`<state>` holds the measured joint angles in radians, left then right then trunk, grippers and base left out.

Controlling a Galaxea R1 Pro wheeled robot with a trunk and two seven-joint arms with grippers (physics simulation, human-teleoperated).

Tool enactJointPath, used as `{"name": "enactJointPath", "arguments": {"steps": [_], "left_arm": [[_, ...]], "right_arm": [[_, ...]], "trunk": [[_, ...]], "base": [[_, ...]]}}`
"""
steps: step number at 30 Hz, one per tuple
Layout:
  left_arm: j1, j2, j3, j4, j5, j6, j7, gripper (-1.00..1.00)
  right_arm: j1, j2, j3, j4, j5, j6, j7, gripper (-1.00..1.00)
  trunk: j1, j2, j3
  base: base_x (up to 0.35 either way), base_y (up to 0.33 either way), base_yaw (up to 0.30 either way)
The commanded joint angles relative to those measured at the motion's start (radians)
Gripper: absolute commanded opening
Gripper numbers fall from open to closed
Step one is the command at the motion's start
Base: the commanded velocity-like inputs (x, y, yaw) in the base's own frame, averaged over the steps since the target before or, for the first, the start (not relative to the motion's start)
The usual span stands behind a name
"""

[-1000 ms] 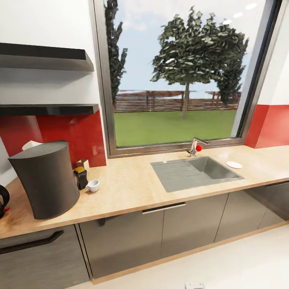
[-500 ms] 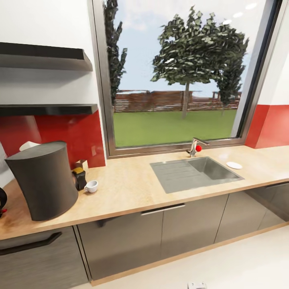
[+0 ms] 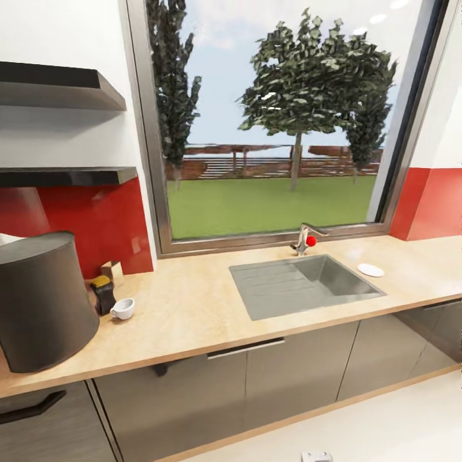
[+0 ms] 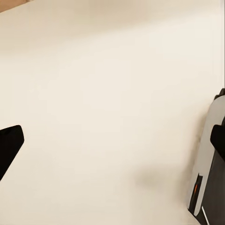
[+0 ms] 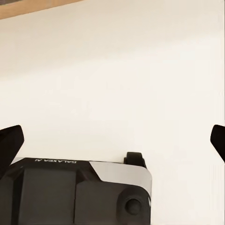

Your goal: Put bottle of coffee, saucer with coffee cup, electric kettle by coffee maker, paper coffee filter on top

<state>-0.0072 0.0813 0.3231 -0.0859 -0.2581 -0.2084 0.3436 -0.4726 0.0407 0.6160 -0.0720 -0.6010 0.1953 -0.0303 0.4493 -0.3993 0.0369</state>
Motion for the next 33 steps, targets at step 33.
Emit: {"name": "enactJointPath", "arguments": {"steps": [33], "left_arm": [[0.001, -0.019, 0.01, 0.003, -0.011, -0.006, 0.005, 1.0]], "right_arm": [[0.016, 0.0, 0.008, 0.038, -0.007, 0.003, -0.008, 1.0]], "trunk": [[0.001, -0.001, 0.0]], "base": [[0.226, -0.238, -0.125]]}}
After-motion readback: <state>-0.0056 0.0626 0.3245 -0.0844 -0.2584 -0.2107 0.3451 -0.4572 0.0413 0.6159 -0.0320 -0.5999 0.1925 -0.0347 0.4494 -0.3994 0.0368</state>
